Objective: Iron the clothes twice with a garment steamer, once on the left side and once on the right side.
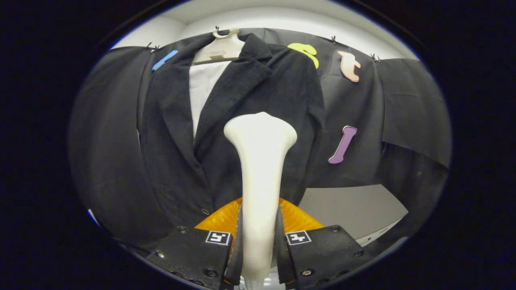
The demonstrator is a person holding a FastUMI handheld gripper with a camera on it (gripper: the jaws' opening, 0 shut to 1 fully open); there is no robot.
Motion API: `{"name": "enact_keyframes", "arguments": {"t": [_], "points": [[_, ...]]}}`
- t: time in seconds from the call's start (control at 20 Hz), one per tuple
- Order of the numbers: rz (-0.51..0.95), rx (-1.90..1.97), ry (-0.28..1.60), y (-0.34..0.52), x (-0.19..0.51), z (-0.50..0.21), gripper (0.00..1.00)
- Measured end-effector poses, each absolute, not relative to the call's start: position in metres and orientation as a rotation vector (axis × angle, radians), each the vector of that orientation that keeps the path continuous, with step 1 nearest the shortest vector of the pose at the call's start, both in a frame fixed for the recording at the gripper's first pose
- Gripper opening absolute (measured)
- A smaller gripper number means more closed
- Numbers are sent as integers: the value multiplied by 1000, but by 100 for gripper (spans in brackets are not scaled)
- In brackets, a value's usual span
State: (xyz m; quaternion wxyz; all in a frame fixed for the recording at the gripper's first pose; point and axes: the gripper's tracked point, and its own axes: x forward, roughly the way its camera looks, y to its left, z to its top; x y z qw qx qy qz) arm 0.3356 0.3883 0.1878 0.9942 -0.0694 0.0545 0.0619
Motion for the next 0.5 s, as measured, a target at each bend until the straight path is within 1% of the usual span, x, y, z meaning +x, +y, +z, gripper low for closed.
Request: {"name": "enact_keyframes", "arguments": {"t": [0.5], "points": [[107, -177, 181, 384, 340, 135, 37]]}}
